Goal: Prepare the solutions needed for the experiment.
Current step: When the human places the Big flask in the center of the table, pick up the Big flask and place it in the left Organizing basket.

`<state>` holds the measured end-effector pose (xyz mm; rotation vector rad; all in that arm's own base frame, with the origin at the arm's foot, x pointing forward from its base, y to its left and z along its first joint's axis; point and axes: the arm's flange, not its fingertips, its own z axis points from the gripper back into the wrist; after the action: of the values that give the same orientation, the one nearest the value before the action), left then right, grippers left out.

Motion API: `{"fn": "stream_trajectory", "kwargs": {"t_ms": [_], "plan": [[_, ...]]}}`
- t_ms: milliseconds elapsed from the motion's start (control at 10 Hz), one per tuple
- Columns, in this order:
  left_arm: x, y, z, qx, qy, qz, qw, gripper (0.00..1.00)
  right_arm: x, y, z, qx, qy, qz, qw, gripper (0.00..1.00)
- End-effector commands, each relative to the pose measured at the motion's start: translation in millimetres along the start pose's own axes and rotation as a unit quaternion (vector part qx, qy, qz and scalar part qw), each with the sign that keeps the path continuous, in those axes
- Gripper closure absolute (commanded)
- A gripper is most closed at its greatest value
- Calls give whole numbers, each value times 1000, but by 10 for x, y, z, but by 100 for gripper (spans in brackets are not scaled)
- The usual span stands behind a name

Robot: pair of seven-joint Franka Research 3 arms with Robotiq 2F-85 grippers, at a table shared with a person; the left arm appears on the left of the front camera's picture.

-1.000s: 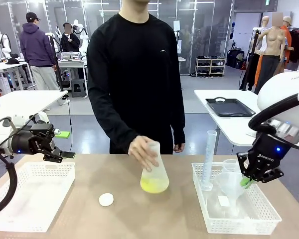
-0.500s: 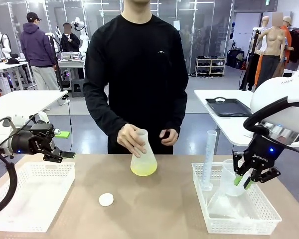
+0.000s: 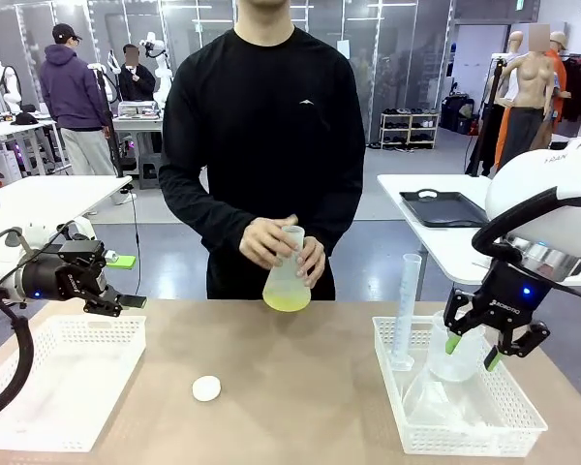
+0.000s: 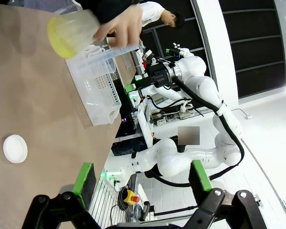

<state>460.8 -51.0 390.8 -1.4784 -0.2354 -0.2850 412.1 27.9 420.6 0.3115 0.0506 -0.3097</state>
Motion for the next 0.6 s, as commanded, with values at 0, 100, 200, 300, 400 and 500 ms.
{"fn": "stream_trajectory", "kwargs": {"t_ms": [0, 100, 200, 300, 400, 500], "plan": [[2, -15, 6, -1, 6, -7, 1000, 0, -27, -11, 6, 0, -2, -1, 1000, 36], [2, -15, 6, -1, 6, -7, 1000, 0, -27, -11, 6, 0, -2, -1, 1000, 36], [2, -15, 6, -1, 6, -7, 1000, 0, -27, -11, 6, 0, -2, -1, 1000, 36], [2, -15, 6, -1, 6, -7, 1000, 0, -27, -11, 6, 0, -2, -1, 1000, 36], [2, -15, 6, -1, 6, -7, 1000, 0, -27, -11, 6, 0, -2, -1, 1000, 36], [2, -15, 6, -1, 6, -7, 1000, 0, 0, -1, 1, 0, 0, 0, 1000, 35]]}}
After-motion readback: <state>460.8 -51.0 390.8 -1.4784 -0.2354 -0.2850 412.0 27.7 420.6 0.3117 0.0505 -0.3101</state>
